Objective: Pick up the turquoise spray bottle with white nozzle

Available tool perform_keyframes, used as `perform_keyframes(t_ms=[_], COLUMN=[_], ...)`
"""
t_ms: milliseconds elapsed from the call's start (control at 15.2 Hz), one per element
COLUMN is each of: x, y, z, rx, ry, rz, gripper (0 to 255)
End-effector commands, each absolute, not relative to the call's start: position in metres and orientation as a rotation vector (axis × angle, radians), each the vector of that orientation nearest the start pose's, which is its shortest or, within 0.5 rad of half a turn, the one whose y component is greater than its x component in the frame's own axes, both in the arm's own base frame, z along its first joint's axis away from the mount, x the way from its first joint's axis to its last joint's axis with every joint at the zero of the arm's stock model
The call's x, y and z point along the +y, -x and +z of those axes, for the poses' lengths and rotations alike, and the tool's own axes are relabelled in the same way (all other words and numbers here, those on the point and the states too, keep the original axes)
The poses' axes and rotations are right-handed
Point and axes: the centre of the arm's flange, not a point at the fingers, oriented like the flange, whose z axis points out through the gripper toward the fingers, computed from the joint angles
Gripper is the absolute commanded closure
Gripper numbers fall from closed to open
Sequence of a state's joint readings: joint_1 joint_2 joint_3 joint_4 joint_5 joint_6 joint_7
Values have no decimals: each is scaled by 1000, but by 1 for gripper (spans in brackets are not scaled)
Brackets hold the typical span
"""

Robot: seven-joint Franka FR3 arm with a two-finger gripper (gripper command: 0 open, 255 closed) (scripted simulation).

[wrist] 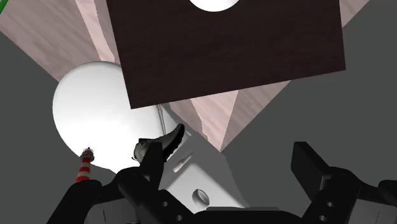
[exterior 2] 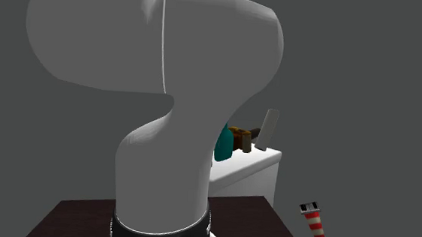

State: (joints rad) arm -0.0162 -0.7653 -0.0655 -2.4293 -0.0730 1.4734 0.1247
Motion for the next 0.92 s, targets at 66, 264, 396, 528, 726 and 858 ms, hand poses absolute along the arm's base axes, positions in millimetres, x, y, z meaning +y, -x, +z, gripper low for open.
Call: perform_keyframes(t_ms=[66, 264, 396, 528, 726, 858], x=[-40, -52, -61, -70, -86, -98], y=[-308, -347, -371, -396, -431, -454], z=[536, 519, 507, 494, 474, 460], rx=[320, 408, 466, 523, 607, 663], ry=[3137, 3102, 3077, 3051, 3010, 2981], rz=[314, 349, 372, 395, 428, 450], gripper=[0, 0, 0, 0, 0, 0])
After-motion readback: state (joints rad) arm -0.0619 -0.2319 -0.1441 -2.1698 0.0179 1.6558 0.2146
